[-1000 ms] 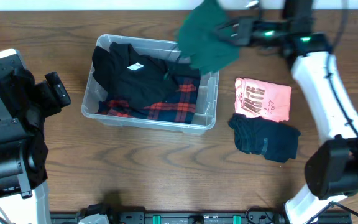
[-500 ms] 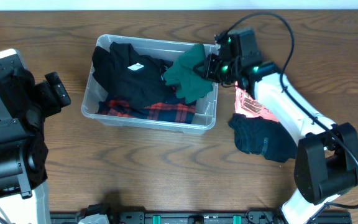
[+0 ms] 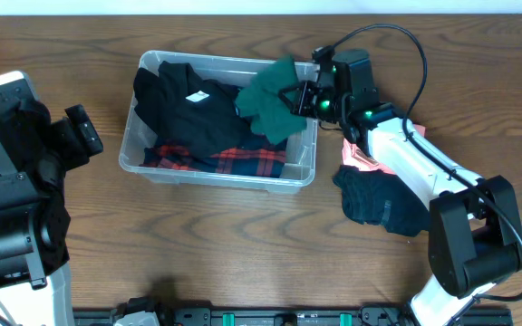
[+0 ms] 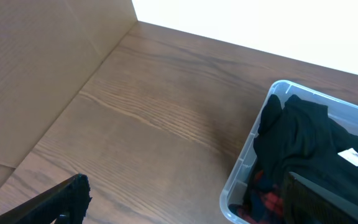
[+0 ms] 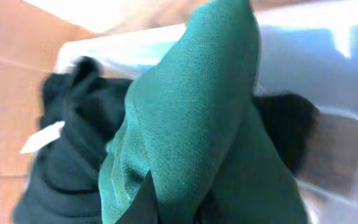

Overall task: Pack container
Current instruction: 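Carry the green garment into the bin and release it, then move the right gripper back to the pink printed t-shirt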

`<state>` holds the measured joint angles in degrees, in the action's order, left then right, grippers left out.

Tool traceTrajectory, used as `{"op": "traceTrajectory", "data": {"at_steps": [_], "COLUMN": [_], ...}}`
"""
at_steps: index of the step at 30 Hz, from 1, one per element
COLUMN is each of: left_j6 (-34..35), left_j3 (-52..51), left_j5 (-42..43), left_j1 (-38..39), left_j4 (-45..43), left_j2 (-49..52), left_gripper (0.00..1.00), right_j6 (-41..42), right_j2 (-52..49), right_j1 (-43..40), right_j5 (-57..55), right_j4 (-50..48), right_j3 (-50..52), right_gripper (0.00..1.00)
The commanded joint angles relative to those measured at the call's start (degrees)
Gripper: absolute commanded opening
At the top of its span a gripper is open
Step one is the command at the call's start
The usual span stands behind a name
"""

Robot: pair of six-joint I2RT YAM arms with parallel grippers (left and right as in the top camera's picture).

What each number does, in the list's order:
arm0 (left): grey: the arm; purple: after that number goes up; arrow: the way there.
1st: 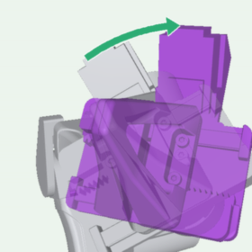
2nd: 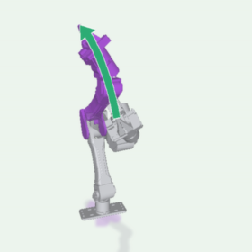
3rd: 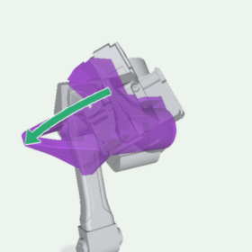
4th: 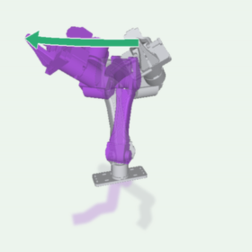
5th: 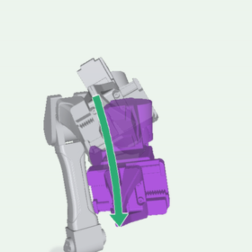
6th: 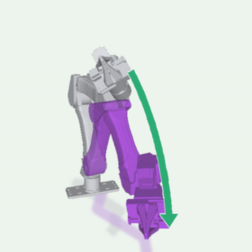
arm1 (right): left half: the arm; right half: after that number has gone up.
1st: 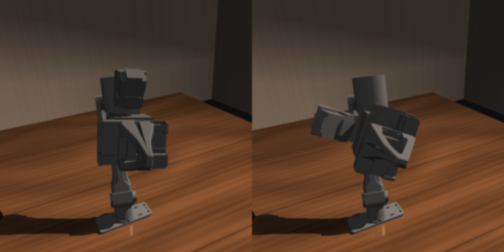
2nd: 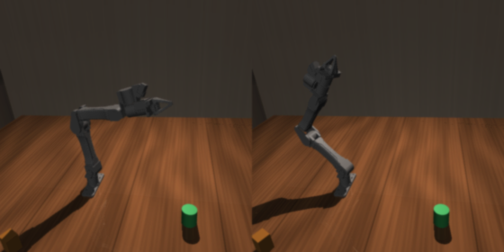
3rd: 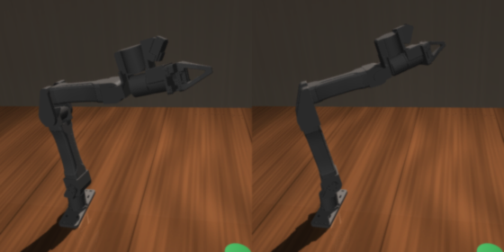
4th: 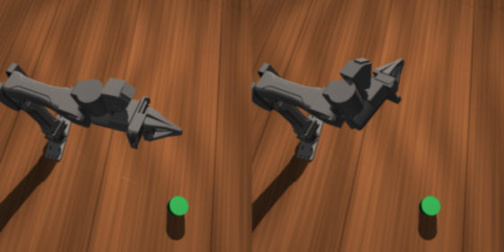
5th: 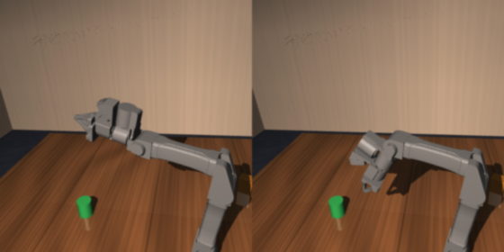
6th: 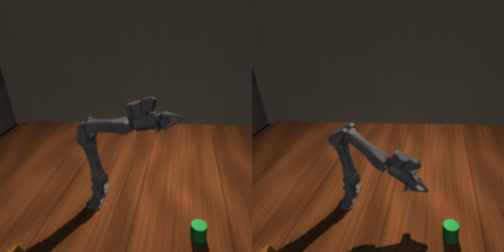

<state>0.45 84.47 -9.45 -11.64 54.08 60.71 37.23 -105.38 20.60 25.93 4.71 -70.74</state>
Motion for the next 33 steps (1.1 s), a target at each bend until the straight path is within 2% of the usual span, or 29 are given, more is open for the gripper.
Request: {"op": "traceTrajectory", "data": {"at_steps": [1, 2, 3, 4, 8, 12, 17, 22, 25, 29, 33], "left_j6": [0.7, 0.7, 0.7, 0.7, 0.7, 0.7, 0.7, 0.7, 0.7, 0.7, 0.7], "left_j3": [-0.1, -0.1, -0.1, -0.1, -0.1, -0.1, -0.1, -0.1, -0.1, -0.1, -0.1], "left_j5": [-0.7, -0.7, -0.7, -0.7, -0.7, -0.7, -0.7, -0.7, -0.7, -0.7, -0.7], "left_j1": [-0.3, -0.3, -0.3, -0.3, -0.3, -0.3, -0.3, -0.3, -0.3, -0.3, -0.3], "left_j4": [0.1, 0.1, 0.1, 0.1, 0.1, 0.1, 0.1, 0.1, 0.1, 0.1, 0.1], "left_j2": [0.0, 0.0, 0.0, 0.0, 0.0, 0.0, 0.0, 0.0, 0.0, 0.0, 0.0], "left_gripper": [0.98, 0.98, 0.98, 0.98, 0.98, 0.98, 0.98, 0.98, 0.98, 0.98, 0.98], "right_j6": [0.0, -1.4, -3.0, -4.6, -11.4, -12.7, -12.9, -14.2, -15.8, -20.0, -25.7], "right_j2": [0.0, 0.0, 0.0, 0.1, 1.9, 6.6, 14.9, 19.9, 19.5, 16.2, 10.3], "right_j1": [0.3, 0.3, 0.3, 0.3, 0.3, -0.2, -5.5, -16.7, -26.3, -34.6, -39.8], "right_j5": [-7.4, -7.5, -7.5, -6.9, -0.3, 2.6, -4.7, -7.8, -7.8, -7.8, -7.2], "right_j4": [3.4, 4.2, 4.6, 4.5, 1.8, 2.9, 10.1, 18.4, 24.2, 30.3, 37.1], "right_j3": [-0.4, -0.4, -0.4, -0.4, -1.3, -3.3, -3.8, -3.8, -3.7, -3.5, -3.3], "right_gripper": [0.01, 0.01, 0.06, 0.19, 0.49, 0.78, 0.82, 0.86, 0.93, 0.99, 0.99]}}
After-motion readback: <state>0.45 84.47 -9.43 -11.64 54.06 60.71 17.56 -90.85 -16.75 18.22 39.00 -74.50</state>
